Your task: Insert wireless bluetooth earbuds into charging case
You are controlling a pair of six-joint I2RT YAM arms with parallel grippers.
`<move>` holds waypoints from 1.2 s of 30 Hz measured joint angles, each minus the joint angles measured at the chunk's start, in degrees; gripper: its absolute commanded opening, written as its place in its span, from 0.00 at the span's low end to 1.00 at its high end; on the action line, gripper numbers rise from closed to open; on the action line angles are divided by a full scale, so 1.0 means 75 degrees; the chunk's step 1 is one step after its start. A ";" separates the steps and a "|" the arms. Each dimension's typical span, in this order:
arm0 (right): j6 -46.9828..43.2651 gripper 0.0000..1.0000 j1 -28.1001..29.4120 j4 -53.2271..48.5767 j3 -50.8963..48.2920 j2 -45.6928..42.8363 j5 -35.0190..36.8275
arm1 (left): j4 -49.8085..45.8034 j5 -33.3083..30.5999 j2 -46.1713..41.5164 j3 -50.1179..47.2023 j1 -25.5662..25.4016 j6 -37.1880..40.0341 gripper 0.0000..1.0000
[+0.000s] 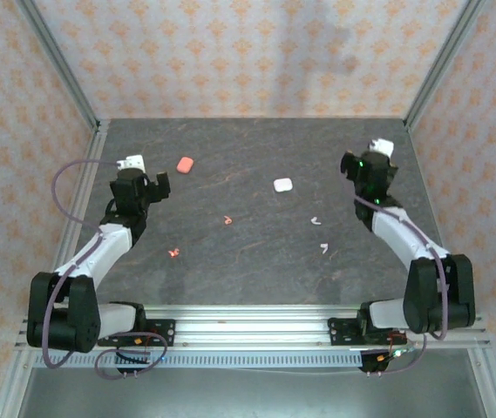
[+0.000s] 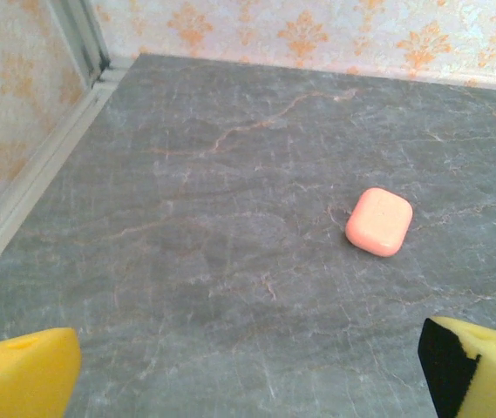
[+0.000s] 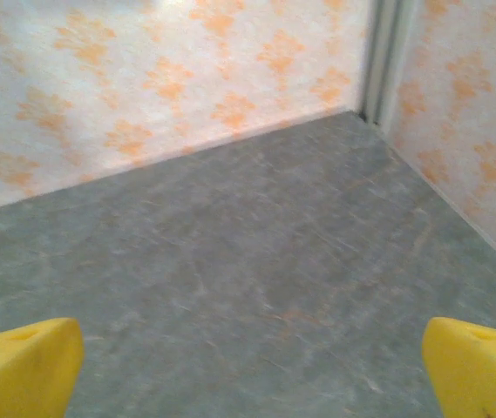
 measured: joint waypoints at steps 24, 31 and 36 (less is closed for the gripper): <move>0.0874 0.99 0.2754 -0.9355 0.9640 0.8032 -0.0772 | -0.4051 0.1160 0.0877 0.1533 -0.0376 -0.1906 1.00; 0.0784 0.85 0.2617 -0.9515 0.9649 0.8058 -0.1087 | -0.4089 0.1469 0.1253 0.1545 -0.0408 -0.1909 1.00; 0.0764 0.73 0.2334 -0.9512 0.9649 0.8128 -0.1740 | -0.4092 0.1649 0.1268 0.1679 -0.0487 -0.1906 1.00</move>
